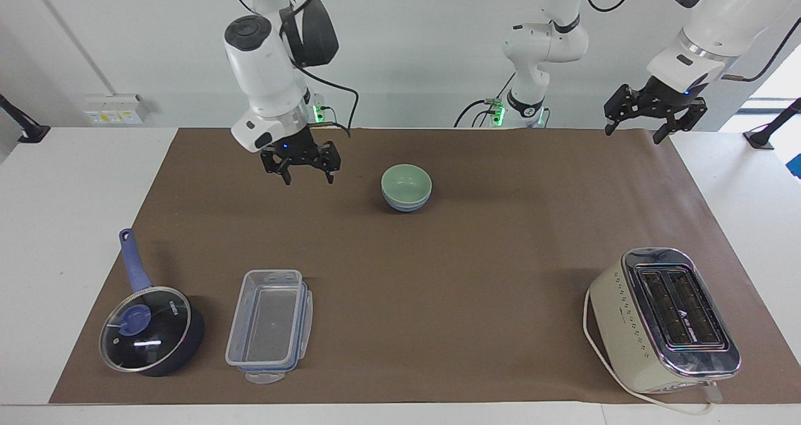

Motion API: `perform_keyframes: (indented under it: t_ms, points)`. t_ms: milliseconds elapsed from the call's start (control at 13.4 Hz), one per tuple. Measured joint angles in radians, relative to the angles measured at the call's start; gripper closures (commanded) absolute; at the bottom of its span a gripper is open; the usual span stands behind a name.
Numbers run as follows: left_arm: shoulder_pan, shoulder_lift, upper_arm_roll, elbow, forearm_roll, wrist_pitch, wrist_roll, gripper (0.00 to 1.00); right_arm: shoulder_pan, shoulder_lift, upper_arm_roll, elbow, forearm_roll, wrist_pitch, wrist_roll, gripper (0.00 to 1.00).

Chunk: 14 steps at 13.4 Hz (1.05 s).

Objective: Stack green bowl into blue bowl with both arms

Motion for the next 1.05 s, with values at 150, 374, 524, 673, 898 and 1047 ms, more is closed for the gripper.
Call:
perform_keyframes:
  t_ms: [150, 374, 524, 673, 898, 1047]
  points:
    - [0.0, 0.0, 0.0, 0.0, 0.0, 0.0, 0.0, 0.0, -0.054, -0.002, -0.003, 0.065, 0.0, -0.09, -0.007, 0.0]
    - [0.0, 0.0, -0.001, 0.0, 0.0, 0.0, 0.0, 0.0, -0.111, -0.02, -0.006, 0.107, 0.0, -0.152, -0.007, 0.0]
    - [0.0, 0.0, -0.001, 0.0, 0.0, 0.0, 0.0, 0.0, -0.142, -0.036, -0.008, 0.112, 0.0, -0.18, -0.007, 0.0]
    - [0.0, 0.0, -0.001, 0.0, 0.0, 0.0, 0.0, 0.0, -0.181, -0.05, -0.009, 0.114, -0.001, -0.196, -0.007, 0.0]
    - [0.0, 0.0, -0.001, 0.0, 0.0, 0.0, 0.0, 0.0, -0.237, -0.062, -0.011, 0.114, -0.012, -0.213, -0.046, 0.0]
    - [0.0, 0.0, -0.002, 0.0, 0.0, 0.0, 0.0, 0.0, -0.252, -0.065, -0.013, 0.142, -0.041, -0.237, -0.093, 0.0]
